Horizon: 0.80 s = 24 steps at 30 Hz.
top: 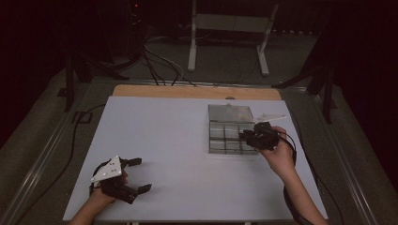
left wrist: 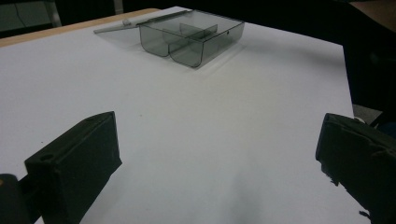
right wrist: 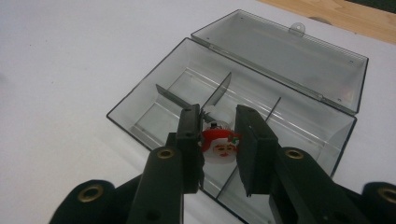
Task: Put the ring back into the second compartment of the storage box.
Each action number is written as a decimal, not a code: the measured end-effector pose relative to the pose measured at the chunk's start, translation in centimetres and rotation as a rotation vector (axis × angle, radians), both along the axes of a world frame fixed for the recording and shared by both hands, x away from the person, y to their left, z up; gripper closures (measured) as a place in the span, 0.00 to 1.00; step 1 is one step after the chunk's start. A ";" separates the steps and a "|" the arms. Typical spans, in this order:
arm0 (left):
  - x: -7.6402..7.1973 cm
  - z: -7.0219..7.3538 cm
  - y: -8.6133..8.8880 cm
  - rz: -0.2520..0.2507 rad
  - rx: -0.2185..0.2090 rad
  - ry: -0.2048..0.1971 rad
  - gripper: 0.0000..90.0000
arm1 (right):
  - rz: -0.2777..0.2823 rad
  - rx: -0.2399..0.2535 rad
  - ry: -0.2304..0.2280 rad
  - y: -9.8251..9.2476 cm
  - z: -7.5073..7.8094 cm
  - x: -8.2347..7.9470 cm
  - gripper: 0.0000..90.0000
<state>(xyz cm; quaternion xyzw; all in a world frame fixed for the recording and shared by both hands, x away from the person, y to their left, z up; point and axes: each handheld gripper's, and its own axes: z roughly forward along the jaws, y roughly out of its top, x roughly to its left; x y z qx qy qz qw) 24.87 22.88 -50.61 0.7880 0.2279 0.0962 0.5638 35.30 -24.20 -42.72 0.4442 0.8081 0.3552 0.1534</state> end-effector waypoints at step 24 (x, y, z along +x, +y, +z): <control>0.0 0.0 0.0 0.000 -0.002 0.003 0.01 | -0.016 -0.020 0.039 0.7 -1.0 3.3 0.80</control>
